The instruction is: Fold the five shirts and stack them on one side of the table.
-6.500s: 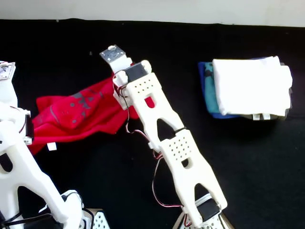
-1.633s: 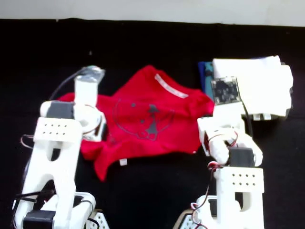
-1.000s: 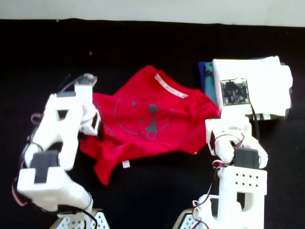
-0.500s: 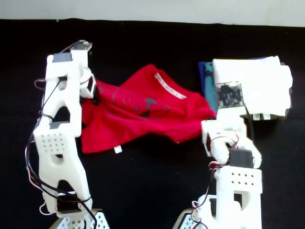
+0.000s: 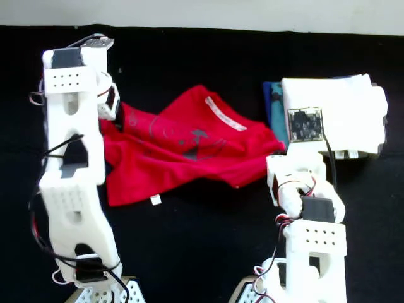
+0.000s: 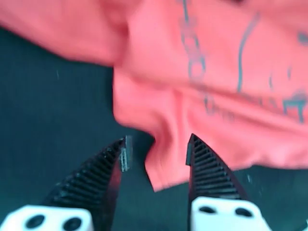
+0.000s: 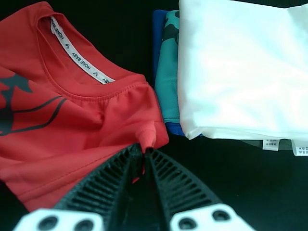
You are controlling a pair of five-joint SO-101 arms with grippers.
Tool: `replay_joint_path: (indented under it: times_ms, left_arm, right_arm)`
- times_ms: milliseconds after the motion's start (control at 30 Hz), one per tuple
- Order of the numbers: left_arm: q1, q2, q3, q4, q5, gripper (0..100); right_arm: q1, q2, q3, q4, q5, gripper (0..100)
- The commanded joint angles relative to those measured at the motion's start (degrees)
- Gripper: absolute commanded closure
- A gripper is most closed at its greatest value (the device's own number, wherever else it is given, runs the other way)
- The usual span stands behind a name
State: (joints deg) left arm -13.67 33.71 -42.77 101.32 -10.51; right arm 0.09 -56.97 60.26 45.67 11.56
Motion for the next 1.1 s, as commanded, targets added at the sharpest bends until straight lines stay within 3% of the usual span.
replay_joint_path:
  times_ms: [0, 167, 333, 733, 867, 1067]
  left_arm:
    - [1.7, -17.3, 21.0, 0.5, 0.2, 81]
    - [2.4, -32.4, 46.5, -11.0, 0.4, 81]
    - [3.1, -38.1, 63.9, -20.8, 0.6, 81]
    - [1.9, -38.5, 76.6, -36.0, -0.1, 81]
    - [-1.4, -38.5, 79.5, -39.6, -5.8, 81]
    - [-3.6, -38.5, 82.6, -45.5, -7.3, 81]
  right_arm:
    - [-0.6, -0.8, -0.7, -1.2, -0.6, 99.3]
    - [-0.6, -0.8, -0.5, -1.2, -0.6, 99.3]
    - [-0.6, -0.8, -0.4, -1.0, -0.6, 99.3]
    - [-0.6, -0.8, -0.2, -0.8, -0.4, 99.3]
    - [-0.6, -0.8, -0.4, 0.0, -0.4, 99.3]
    - [-0.6, -0.8, -0.4, 0.3, -0.5, 99.3]
